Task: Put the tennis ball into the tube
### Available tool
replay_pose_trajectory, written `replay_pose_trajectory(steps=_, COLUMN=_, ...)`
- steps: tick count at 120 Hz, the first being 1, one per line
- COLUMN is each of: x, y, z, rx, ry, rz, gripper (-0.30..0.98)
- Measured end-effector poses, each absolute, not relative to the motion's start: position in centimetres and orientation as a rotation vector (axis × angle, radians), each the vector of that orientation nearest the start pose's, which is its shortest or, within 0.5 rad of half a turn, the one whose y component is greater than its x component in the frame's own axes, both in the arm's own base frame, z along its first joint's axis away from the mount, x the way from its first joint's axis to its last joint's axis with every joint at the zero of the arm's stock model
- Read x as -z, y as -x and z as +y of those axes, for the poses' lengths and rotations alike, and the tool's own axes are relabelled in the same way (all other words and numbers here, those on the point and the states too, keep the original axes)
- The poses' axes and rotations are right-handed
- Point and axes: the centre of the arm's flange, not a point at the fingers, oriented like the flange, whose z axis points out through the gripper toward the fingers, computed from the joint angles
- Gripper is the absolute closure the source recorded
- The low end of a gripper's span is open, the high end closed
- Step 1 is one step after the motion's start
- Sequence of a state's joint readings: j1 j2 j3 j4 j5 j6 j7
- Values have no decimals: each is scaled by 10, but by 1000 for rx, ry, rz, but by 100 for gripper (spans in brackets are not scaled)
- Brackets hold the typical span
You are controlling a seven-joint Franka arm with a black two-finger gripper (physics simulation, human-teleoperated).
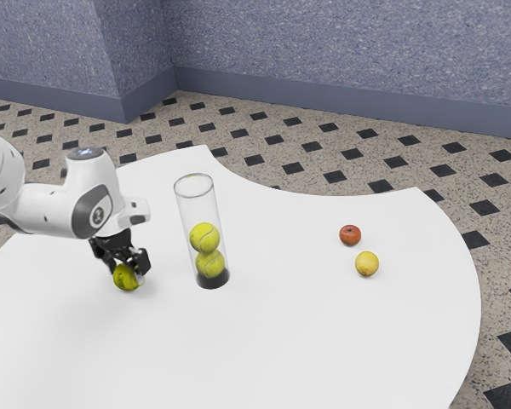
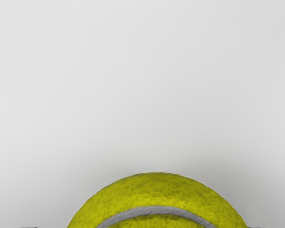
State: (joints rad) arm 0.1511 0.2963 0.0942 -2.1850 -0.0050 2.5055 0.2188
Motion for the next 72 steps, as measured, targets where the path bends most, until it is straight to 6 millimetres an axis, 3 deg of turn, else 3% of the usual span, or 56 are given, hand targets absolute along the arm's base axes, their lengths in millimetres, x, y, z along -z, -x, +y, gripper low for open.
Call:
replay_pose_trajectory(steps=26, x=-249, y=-550, z=137, rx=28, ry=3107, rz=-27, gripper=27)
replay_pose_trajectory(steps=40, x=-268, y=-550, z=136, rx=50, ry=3106, rz=-32, gripper=32)
replay_pose_trajectory(steps=52, x=-302, y=-548, z=133, rx=68, ry=3110, rz=-47, gripper=35)
replay_pose_trajectory(steps=64, x=-367, y=-544, z=119, rx=134, ry=3112, rz=-47, gripper=36)
replay_pose_trajectory(steps=72, x=-416, y=-552, z=107, rx=187, ry=3108, rz=-34, gripper=36)
